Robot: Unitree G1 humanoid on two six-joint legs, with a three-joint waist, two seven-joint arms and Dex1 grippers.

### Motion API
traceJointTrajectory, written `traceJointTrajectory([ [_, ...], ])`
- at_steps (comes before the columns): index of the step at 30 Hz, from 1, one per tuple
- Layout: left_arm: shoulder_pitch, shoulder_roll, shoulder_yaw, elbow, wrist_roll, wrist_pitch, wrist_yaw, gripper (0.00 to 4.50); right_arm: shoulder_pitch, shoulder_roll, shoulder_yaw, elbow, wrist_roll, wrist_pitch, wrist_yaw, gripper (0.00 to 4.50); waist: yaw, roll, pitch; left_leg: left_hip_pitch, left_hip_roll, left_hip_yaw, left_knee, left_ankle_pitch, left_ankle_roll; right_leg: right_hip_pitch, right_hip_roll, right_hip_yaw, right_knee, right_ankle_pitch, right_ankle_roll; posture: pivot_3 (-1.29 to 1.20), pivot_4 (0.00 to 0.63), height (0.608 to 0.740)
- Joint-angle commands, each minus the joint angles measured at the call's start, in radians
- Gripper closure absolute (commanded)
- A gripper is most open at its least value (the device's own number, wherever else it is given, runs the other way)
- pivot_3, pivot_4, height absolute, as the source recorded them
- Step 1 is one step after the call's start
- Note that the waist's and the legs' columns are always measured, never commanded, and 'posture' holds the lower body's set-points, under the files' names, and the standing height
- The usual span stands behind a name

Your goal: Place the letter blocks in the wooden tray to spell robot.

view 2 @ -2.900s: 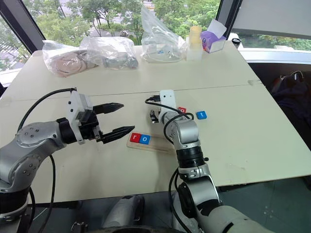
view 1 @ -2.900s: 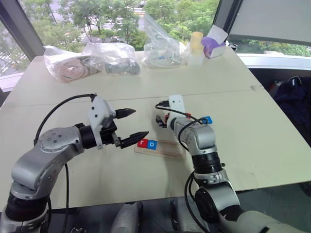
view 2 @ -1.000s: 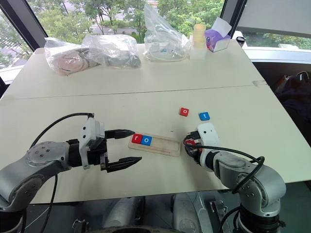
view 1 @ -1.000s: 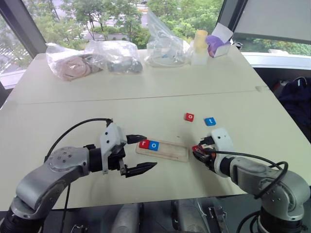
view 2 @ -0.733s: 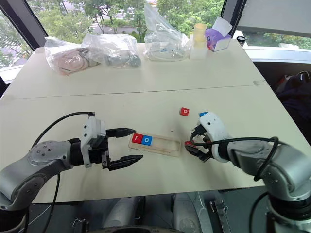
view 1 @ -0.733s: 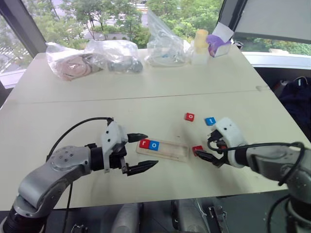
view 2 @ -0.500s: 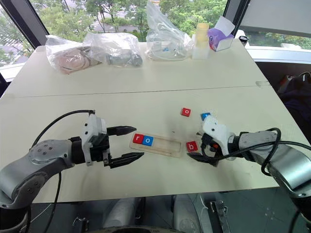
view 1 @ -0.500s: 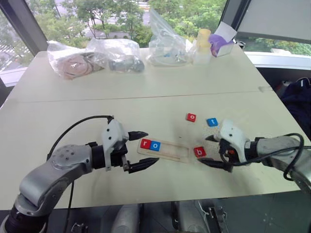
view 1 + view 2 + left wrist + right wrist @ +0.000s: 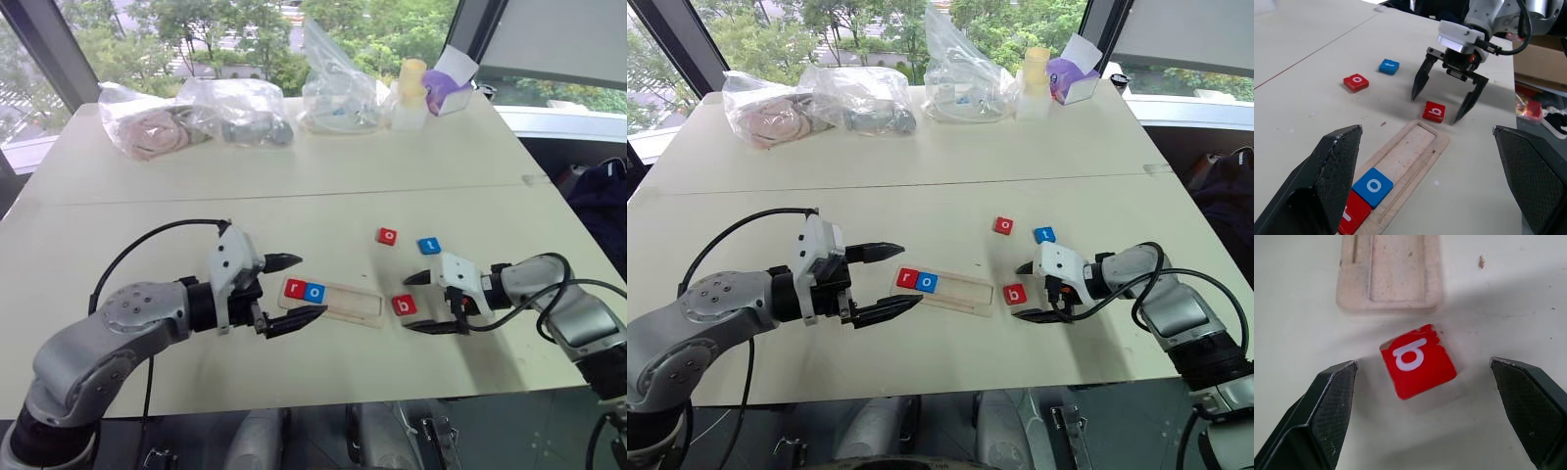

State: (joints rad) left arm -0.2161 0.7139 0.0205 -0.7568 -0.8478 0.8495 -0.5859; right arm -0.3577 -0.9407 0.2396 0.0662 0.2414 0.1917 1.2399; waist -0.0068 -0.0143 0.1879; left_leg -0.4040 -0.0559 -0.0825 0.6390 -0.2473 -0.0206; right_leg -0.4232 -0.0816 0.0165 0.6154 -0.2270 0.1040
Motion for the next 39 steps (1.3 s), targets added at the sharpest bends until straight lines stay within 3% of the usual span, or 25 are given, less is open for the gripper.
traceJointTrajectory([
  [1, -0.027, -0.008, 0.005, -0.032, -0.025, 0.013, 0.029, 0.0, -0.003, 0.021, -0.009, 0.012, -0.011, -0.033, 0.037, 0.02, -0.001, 0.0, 0.0, 0.0, 0.0, 0.0, 0.0, 0.0, 0.0, 0.0, 0.0, 0.0, 0.0, 0.0, 0.0, 0.0, 0.15, 0.74],
  [8, -0.014, 0.002, 0.003, -0.014, -0.011, 0.005, 0.023, 0.0, 0.021, 0.04, -0.034, -0.034, -0.018, -0.021, 0.017, 3.39, -0.002, 0.0, 0.0, 0.0, 0.0, 0.0, 0.002, 0.0, 0.0, 0.0, 0.0, 0.0, 0.002, 0.0, 0.0, 0.0, 0.15, 0.74],
  [16, 0.036, 0.037, 0.008, 0.046, 0.05, -0.062, -0.074, 0.0, 0.011, -0.001, -0.094, -0.234, 0.045, 0.162, 0.001, 3.39, -0.001, 0.001, 0.0, 0.0, 0.0, 0.0, 0.004, 0.0, 0.0, 0.0, 0.0, 0.0, 0.004, -0.001, -0.002, 0.0, 0.15, 0.74],
  [21, 0.09, 0.089, 0.029, 0.105, 0.115, -0.15, -0.174, 0.0, -0.073, 0.093, -0.046, -0.434, 0.114, 0.422, -0.095, 3.39, -0.006, 0.001, 0.0, 0.0, 0.001, 0.0, 0.005, 0.0, 0.0, -0.001, 0.001, 0.001, 0.005, -0.001, -0.003, 0.0, 0.15, 0.74],
  [29, 0.171, 0.153, 0.072, 0.193, 0.188, -0.273, -0.322, 0.0, -0.142, 0.279, 0.158, -0.409, -0.052, 0.544, -0.31, 3.39, 0.007, 0.001, 0.0, -0.003, 0.0, 0.0, 0.007, 0.0, 0.0, -0.002, -0.001, 0.0, 0.004, 0.0, -0.004, 0.0, 0.15, 0.74],
  [39, 0.169, 0.132, 0.053, 0.242, 0.229, -0.329, -0.367, 0.0, -0.16, 0.285, 0.179, -0.396, -0.094, 0.585, -0.341, 3.39, 0.017, 0.001, 0.0, -0.003, 0.0, 0.0, 0.007, 0.0, 0.0, -0.003, -0.001, 0.0, 0.005, 0.0, -0.004, 0.0, 0.15, 0.74],
])
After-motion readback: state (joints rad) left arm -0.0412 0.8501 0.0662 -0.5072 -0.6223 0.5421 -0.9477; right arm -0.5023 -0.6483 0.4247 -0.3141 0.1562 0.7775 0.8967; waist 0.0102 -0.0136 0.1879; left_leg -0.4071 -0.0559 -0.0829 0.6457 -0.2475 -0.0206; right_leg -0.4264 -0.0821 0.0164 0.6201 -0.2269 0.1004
